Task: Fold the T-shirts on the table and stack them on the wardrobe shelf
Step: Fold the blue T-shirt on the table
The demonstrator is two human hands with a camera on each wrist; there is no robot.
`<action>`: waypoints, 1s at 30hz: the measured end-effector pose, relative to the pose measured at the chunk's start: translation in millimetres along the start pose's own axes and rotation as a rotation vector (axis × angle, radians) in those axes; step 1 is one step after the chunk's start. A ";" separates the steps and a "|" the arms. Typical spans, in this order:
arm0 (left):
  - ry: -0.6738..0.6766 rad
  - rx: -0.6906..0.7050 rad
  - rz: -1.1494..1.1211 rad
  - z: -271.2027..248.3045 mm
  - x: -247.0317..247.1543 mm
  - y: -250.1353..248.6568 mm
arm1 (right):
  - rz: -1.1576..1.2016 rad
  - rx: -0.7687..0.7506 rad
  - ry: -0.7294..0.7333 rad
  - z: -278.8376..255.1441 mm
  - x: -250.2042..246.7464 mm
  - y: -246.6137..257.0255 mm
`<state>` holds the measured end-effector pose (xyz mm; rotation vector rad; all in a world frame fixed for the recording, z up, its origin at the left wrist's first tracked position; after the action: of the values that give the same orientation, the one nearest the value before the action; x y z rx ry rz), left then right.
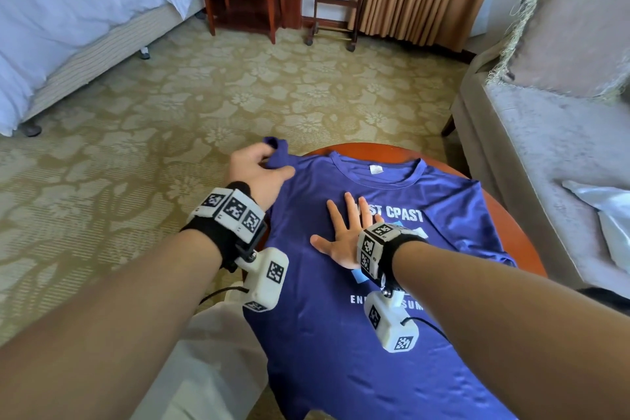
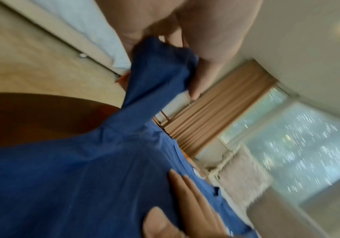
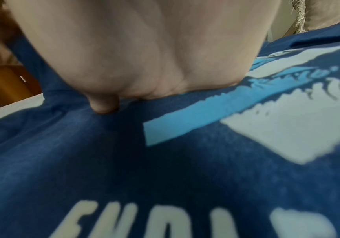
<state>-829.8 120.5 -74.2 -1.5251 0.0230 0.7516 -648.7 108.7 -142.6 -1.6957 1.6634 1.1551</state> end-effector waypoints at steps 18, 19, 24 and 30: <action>0.362 0.073 0.455 5.0 69.8 -3.3 | 0.310 0.205 -0.299 -12.9 -92.1 -87.7; 0.383 0.075 0.536 3.9 75.8 -1.3 | 0.312 0.231 -0.306 -12.6 -94.3 -96.1; 0.502 0.069 0.786 1.4 91.1 -4.6 | 0.376 0.453 -0.396 -19.9 -103.0 -145.6; 0.099 -0.216 0.371 47.0 81.6 -6.1 | 0.491 0.529 -0.531 -8.0 -127.2 -186.6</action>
<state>-783.9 198.1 -102.1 -1.7881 0.3148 0.9961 -452.9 196.7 -72.0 -0.6058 1.8459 1.1044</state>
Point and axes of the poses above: each hand's wrist, its own z-axis towards the middle knuckle, its own x-axis out of the palm, y = z × x, the point moved 4 cm from there along z, towards the middle knuckle, and after that the axes turned 10 degrees about z, right-handed, at the moved point
